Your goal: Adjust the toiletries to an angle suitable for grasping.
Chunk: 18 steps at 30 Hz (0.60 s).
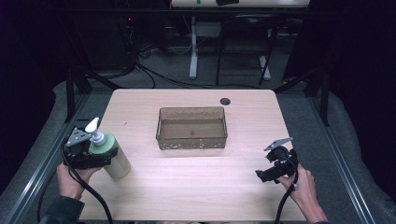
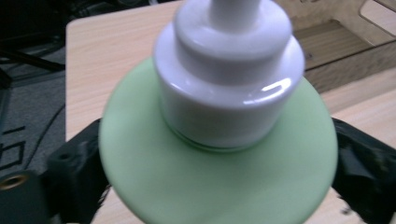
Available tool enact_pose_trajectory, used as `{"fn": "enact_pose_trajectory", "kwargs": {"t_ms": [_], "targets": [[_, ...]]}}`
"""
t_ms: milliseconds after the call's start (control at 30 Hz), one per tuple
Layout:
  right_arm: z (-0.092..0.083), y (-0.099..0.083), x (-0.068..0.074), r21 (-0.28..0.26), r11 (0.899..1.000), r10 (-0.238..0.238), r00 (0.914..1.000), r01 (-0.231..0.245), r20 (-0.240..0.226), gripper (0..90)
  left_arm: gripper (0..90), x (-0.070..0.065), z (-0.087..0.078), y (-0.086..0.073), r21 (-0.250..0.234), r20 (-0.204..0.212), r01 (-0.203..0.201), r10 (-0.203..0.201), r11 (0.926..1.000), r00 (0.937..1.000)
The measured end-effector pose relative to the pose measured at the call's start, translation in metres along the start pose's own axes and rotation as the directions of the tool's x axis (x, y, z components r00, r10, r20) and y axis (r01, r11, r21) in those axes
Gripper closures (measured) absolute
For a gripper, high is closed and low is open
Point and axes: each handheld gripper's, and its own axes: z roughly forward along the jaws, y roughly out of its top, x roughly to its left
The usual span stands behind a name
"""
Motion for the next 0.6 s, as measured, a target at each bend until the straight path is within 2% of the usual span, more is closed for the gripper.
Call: {"fn": "enact_pose_trajectory", "kwargs": {"t_ms": [367,600], "targets": [[-0.0003,-0.0003,0.0003,0.008,1.000,-0.007,0.9999,0.007,0.014,0.0,12.1,-0.0004,0.0006,-0.0005,-0.007,0.003,-0.007,0.007,1.0000,1.0000],[-0.0006,-0.0007,-0.0001,0.007,1.000,-0.004,0.9999,0.004,0.015,0.1,12.3,-0.0049,0.0037,0.0009,-0.013,0.032,-0.024,0.024,0.9996,0.9992]]}}
